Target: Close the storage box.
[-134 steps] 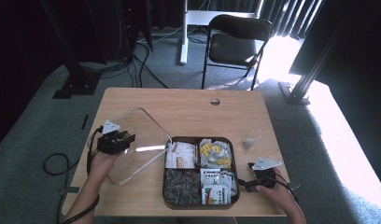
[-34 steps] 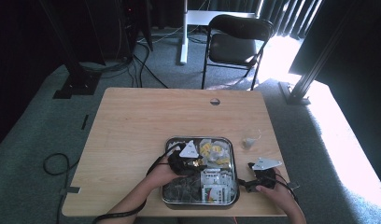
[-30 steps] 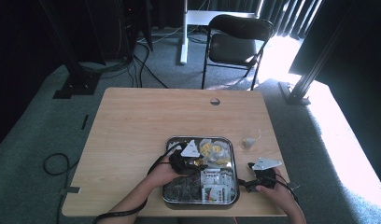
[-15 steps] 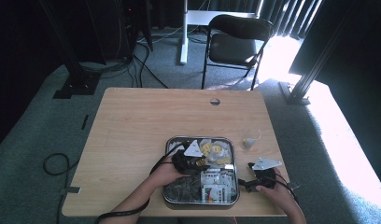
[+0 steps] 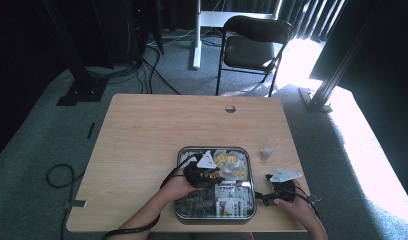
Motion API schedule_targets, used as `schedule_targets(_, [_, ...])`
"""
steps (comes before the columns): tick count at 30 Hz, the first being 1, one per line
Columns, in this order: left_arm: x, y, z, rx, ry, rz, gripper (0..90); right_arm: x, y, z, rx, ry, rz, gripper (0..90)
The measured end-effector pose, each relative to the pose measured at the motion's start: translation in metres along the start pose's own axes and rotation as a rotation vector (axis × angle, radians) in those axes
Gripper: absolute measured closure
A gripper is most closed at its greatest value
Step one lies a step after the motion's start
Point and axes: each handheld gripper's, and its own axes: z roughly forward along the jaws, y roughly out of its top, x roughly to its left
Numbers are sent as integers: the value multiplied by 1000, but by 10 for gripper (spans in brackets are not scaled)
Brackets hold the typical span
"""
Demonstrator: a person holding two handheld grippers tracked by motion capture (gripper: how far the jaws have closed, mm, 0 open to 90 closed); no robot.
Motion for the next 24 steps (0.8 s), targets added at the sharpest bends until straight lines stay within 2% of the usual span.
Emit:
schedule_targets(3, [-3, 1, 2, 7, 17, 16, 587, 0, 0, 0, 0, 0, 1, 126])
schedule_targets(13, [-1, 1, 2, 10, 5, 13, 580, 0, 0, 0, 0, 0, 0, 126])
schedule_targets(14, [-1, 1, 2, 9, 3, 8, 565, 0, 0, 0, 0, 0, 0, 126])
schedule_targets(15, [0, 1, 1, 2, -12, 0, 489, 0, 0, 0, 0, 0, 0, 126])
schedule_targets(17, [1, 1, 0, 3, -15, -11, 401, 0, 0, 0, 0, 0, 0, 126])
schedule_targets(19, [2, 0, -3, -4, -39, -22, 349, 0, 0, 0, 0, 0, 0, 126])
schedule_targets(20, [3, 0, -5, -11, -29, -34, 320, 0, 0, 0, 0, 0, 0, 126])
schedule_targets(24, [6, 0, -10, -34, -36, -64, 279, 0, 0, 0, 0, -1, 1, 127])
